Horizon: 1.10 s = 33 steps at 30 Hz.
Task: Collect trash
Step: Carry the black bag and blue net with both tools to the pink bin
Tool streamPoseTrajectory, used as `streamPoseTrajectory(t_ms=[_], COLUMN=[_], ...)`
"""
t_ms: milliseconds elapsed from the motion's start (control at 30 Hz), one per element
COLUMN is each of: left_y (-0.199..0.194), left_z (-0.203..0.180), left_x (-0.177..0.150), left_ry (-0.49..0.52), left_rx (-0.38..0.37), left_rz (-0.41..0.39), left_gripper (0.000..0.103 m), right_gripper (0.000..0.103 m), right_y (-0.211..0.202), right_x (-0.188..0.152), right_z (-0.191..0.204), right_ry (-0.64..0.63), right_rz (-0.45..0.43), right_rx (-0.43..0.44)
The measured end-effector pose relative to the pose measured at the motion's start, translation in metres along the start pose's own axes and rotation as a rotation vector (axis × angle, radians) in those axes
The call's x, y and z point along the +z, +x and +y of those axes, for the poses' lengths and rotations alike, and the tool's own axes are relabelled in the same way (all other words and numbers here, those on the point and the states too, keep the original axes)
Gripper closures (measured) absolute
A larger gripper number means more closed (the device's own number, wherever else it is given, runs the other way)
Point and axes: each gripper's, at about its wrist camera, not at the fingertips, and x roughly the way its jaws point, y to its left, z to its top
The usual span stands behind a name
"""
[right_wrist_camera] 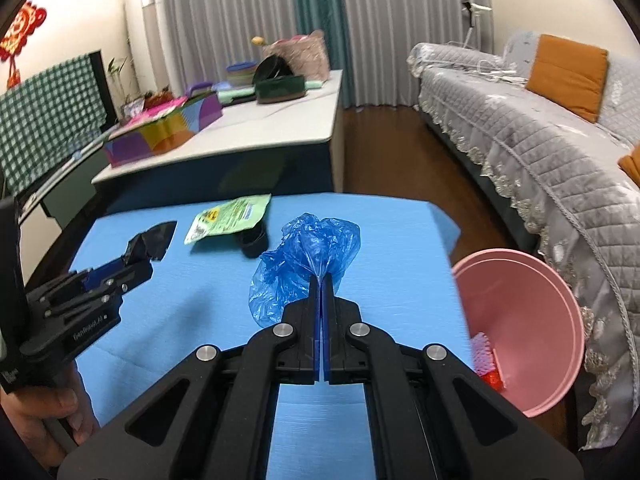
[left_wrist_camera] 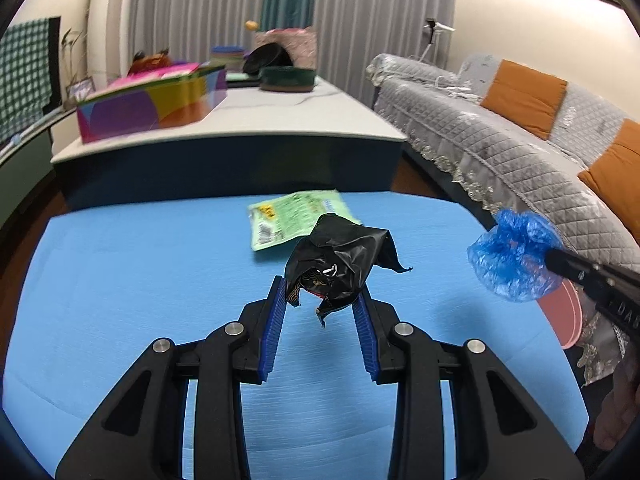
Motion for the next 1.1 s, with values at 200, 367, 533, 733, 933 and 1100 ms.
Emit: streamPoseTrajectory(t_ms=[200, 367, 533, 733, 933, 1100], left_y=[-0.01, -0.012, -0.013, -0.007, -0.001, 0.002], left_z=[-0.015, -0.034, -0.049, -0.066, -0.078, -0.088], left_x=[0.0, 0.0, -0.002, -0.002, 0.0, 0.0], left_ry=[-0.001, 0.021, 0.04, 0.059, 0.074, 0.078], left_rx=[-0.037, -0.069, -0.097, -0.12, -0.137, -0.15], left_rz=[-0.037, -0.058, -0.067, -0.063, -0.063, -0.06], left_gripper=[0.07, 0.07, 0.07, 0.07, 0.07, 0.069], right_gripper=[0.102, 0.102, 0.102, 0.102, 0.102, 0.102], right_y=[-0.019, -0.033, -0.046, -0.044, -0.044, -0.045], right_x=[-0.001, -0.004, -0.002, -0.006, -0.006, -0.006], right_z=[-0.019, -0.035, -0.052, -0.07, -0.089, -0.101], right_ry=[0.016, 0.031, 0.049, 0.071, 0.102, 0.112], right_rz=[-0.038, -0.059, -0.094, -0.088, -0.093, -0.099], right_rx=[-0.034, -0.065, -0.101, -0.136, -0.164, -0.191])
